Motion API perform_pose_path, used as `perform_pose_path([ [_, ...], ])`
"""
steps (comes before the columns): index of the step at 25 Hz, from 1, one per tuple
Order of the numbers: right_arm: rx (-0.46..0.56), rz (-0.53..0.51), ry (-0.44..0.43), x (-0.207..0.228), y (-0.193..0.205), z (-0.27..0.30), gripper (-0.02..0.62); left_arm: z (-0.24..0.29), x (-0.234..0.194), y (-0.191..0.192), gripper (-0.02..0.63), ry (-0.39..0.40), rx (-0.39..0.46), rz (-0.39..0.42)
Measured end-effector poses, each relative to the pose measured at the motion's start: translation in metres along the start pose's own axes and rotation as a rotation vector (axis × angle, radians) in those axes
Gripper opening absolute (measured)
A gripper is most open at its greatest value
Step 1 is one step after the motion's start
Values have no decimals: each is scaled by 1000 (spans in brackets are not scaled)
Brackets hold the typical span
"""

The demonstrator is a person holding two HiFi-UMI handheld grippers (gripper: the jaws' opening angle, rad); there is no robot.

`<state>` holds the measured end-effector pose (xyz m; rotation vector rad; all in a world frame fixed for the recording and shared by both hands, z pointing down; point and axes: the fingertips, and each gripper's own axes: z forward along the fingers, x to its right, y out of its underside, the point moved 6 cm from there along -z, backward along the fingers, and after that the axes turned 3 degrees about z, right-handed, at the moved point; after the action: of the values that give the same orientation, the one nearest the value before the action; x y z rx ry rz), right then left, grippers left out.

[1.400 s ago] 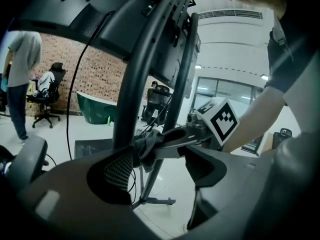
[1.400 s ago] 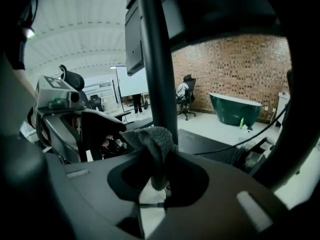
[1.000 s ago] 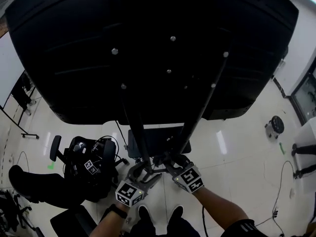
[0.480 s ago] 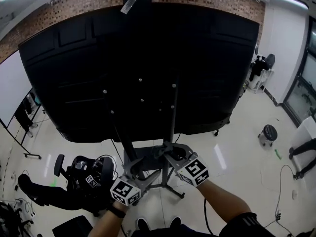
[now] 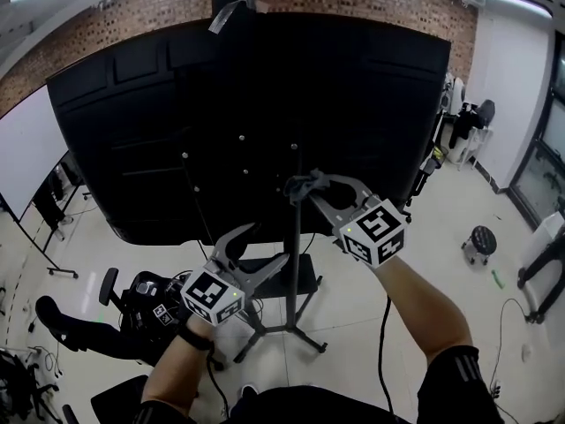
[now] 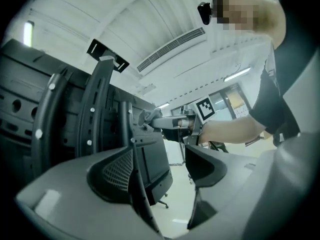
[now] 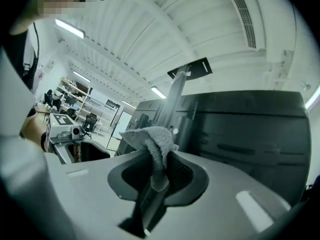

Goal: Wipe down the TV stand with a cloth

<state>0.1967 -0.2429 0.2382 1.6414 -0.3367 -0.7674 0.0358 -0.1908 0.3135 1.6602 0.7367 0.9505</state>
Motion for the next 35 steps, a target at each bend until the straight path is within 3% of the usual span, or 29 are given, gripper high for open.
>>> perform_pose_path([
  [6, -28, -118, -1, 38, -62, 21, 69, 35, -2, -56, 351, 53, 15, 132],
  [13, -85, -171, -1, 66, -85, 51, 69, 52, -14, -88, 351, 46, 69, 131],
  [20, -95, -140, -24, 69, -75, 54, 66, 55, -34, -69, 351, 2, 32, 97],
  [35, -189, -43, -82, 48, 18, 49, 67, 58, -27, -10, 351, -1, -25, 0],
])
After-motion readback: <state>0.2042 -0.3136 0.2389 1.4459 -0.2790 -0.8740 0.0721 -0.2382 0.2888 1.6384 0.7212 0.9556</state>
